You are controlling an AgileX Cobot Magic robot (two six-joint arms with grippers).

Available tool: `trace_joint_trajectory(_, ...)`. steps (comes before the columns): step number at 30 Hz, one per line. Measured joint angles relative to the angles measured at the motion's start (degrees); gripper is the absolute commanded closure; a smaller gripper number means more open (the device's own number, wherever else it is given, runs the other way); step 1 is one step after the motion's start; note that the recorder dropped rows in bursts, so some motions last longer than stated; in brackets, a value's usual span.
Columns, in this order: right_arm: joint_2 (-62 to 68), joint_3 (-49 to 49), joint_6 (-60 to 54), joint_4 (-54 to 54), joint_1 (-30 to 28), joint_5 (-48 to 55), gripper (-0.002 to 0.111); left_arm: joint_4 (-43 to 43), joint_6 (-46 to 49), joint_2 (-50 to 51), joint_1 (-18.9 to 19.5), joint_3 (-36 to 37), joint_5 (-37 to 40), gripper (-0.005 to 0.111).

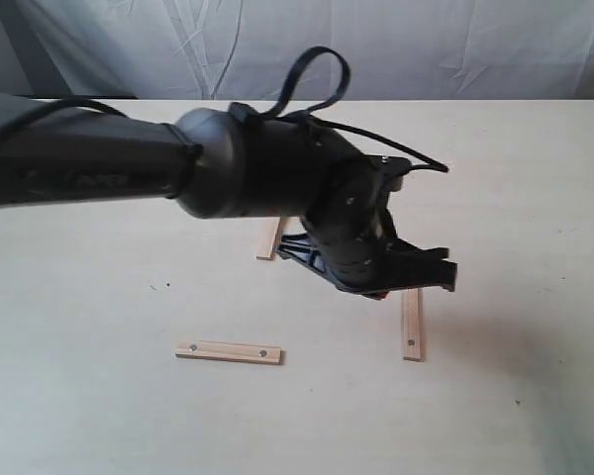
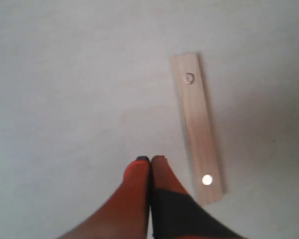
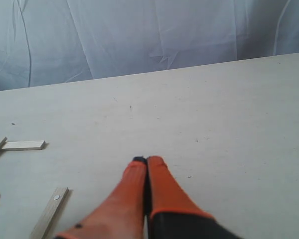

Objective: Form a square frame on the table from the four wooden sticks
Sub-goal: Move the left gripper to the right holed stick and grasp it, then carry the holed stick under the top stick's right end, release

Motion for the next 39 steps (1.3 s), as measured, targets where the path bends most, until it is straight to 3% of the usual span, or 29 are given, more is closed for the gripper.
trace_joint_trajectory(5,0.00,0.00,0.00,0.00,0.00,0.00,0.109,0.69,-0.48,5.69,-2.49,-11.22,6.16,0.107)
trace_joint_trajectory(8,0.00,0.00,0.00,0.00,0.00,0.00,0.109,1.19,-0.48,8.76,-3.06,-15.77,9.66,0.100)
trace_joint_trajectory(15,0.00,0.00,0.00,0.00,0.00,0.00,0.109,1.39,1.15,12.04,-4.37,-17.43,12.37,0.060)
trace_joint_trajectory(17,0.00,0.00,0.00,0.00,0.00,0.00,0.109,1.14,1.24,12.04,-4.40,-17.52,11.85,0.058)
trace_joint_trajectory(32,0.00,0.00,0.00,0.00,0.00,0.00,0.109,6.23,-1.92,14.82,-4.40,-17.80,9.98,0.060)
trace_joint_trajectory(34,0.00,0.00,0.00,0.00,0.00,0.00,0.109,6.05,-2.00,15.27,-4.40,-17.80,10.14,0.066)
trace_joint_trajectory(39,0.00,0.00,0.00,0.00,0.00,0.00,0.109,6.05,-2.00,15.27,-4.40,-18.01,11.00,0.100)
